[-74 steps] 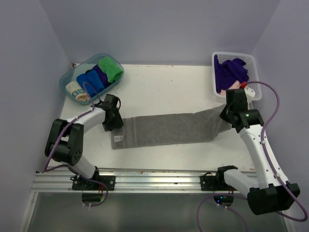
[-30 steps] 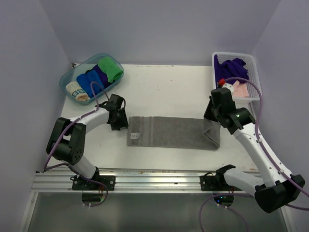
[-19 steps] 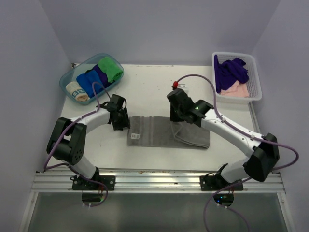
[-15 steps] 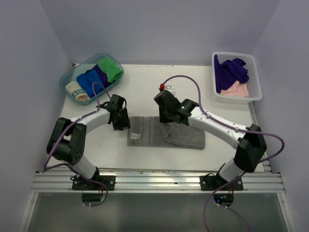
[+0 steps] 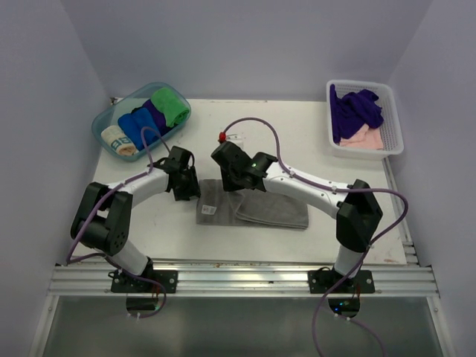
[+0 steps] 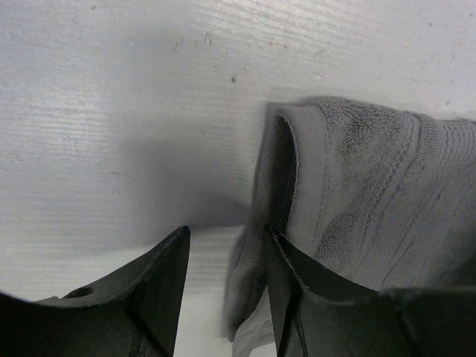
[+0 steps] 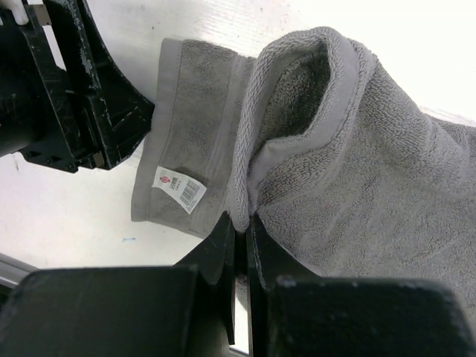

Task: Roll the towels
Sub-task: Fold the towel

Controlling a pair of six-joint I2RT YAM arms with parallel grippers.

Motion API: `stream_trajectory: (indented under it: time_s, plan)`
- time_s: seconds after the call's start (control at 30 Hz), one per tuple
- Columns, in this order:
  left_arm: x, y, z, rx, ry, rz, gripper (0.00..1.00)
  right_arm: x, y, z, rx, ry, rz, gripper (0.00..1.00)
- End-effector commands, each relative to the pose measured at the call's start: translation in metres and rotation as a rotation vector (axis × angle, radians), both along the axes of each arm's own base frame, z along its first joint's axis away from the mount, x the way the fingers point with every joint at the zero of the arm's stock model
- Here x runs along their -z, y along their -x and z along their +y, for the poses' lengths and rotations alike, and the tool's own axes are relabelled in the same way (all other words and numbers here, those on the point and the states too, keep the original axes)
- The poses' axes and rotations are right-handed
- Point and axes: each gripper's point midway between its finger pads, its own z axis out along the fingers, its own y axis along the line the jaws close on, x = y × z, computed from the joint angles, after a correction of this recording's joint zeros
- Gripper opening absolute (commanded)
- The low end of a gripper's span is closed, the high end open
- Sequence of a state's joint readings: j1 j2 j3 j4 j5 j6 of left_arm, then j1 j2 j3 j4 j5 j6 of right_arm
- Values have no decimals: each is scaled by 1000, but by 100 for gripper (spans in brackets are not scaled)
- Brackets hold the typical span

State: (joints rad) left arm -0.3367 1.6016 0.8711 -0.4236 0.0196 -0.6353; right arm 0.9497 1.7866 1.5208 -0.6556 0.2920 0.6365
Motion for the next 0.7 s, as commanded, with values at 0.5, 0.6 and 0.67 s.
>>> stream_trajectory:
  time_s: [0.5,0.6,0.67]
  plan:
    - [27,24,3,8,-12,89,49,-5,5,48,-73,-54,-5,0]
    - [27,24,2,9,-9,88,49,2,7,53,-79,-50,4,0]
    - [27,25,3,9,-9,89,49,9,8,57,-86,-49,13,0]
